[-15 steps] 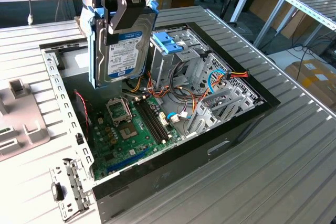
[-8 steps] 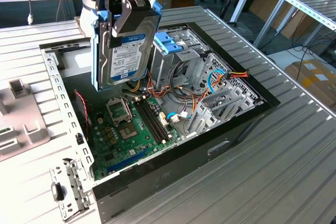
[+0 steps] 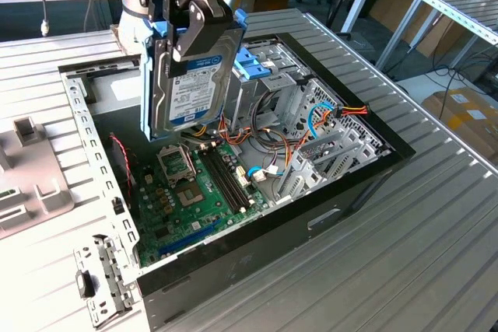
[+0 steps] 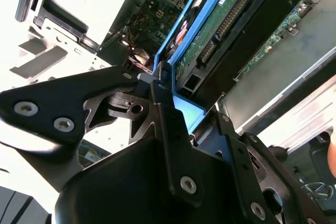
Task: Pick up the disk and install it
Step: 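Pick up the disk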
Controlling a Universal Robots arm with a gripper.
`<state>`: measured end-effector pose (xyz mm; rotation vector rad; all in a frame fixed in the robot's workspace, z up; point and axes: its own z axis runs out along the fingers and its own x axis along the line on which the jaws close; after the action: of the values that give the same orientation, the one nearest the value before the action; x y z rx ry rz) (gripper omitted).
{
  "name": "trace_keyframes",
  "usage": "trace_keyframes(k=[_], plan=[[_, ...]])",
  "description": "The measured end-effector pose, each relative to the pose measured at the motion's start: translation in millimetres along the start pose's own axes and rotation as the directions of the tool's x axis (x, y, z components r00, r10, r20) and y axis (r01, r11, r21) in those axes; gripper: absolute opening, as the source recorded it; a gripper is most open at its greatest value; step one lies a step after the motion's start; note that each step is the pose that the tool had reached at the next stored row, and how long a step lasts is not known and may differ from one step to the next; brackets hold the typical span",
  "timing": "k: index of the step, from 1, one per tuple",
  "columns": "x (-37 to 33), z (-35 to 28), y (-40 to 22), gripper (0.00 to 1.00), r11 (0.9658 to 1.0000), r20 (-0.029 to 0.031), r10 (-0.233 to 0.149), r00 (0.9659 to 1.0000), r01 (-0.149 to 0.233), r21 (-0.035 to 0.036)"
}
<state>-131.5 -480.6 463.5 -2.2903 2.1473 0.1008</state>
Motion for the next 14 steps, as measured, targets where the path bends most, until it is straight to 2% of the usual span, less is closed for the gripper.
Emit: trace_keyframes(k=[14], plan=[[18.5,-0.6,-1.8,0.37,1.0,0.0001,0.0,1.0,0.0,0.0]])
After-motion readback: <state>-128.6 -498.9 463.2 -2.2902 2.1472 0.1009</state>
